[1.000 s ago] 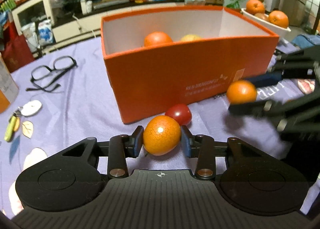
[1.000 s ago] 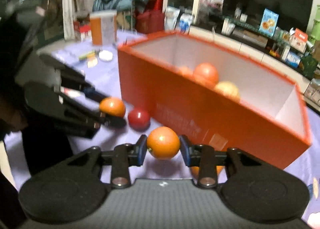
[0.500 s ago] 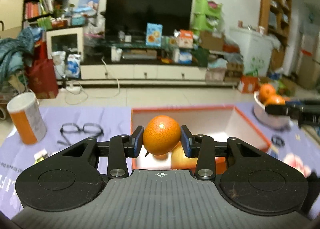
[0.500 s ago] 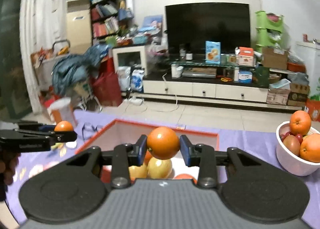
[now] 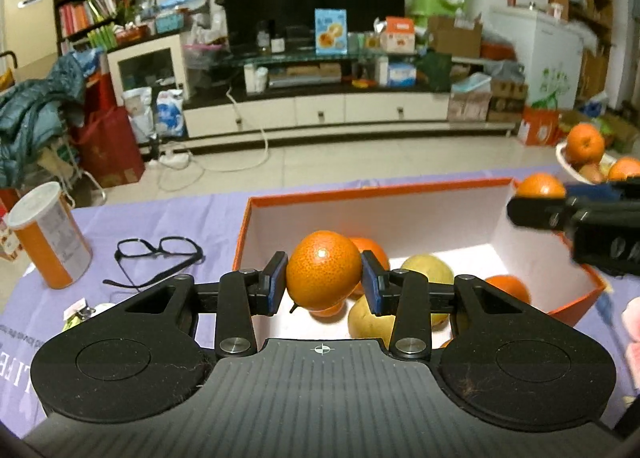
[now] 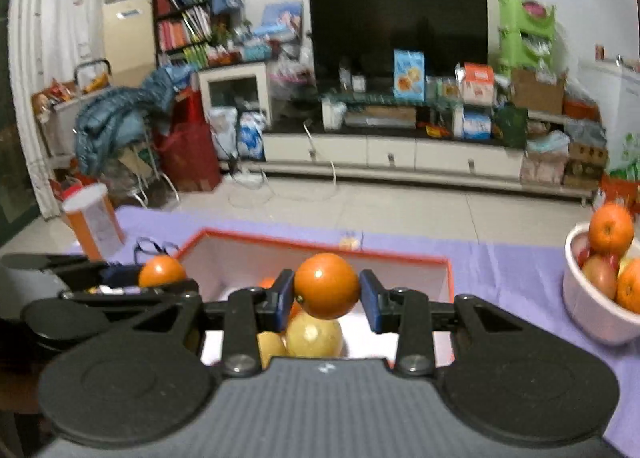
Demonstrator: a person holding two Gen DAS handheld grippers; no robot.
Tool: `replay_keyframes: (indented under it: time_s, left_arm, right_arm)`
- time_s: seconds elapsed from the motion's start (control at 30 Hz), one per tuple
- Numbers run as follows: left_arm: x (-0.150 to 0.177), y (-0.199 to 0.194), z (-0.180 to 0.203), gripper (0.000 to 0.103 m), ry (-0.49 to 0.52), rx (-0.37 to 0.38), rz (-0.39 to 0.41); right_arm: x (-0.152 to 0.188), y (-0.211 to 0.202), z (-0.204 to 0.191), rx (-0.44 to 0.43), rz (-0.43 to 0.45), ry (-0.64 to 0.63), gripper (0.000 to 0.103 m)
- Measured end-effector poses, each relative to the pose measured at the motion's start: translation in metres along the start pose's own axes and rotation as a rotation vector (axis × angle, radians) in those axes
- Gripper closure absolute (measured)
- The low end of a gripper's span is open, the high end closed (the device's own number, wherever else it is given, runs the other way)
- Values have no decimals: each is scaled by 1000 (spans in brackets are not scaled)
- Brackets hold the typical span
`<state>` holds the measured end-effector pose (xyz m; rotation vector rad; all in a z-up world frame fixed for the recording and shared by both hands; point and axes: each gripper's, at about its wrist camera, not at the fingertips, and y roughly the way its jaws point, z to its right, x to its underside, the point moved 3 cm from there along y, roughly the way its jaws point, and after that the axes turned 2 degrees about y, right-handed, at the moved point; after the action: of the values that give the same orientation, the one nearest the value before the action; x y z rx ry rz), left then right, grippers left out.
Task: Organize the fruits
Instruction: 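Carry the tangerines in both grippers over the box and hold them there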
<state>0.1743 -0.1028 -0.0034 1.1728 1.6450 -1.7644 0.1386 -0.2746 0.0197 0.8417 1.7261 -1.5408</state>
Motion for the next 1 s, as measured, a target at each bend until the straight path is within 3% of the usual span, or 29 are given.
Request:
replay_keyframes:
  time_s: [0.33, 1.0]
  left_arm:
    - [13, 28, 4, 95, 0, -25, -53]
    - [19, 37, 12, 95, -2, -7, -90]
  right_arm:
    - [28, 37, -3, 27, -112, -5, 66]
    - [33, 45, -10, 59, -134, -30, 66]
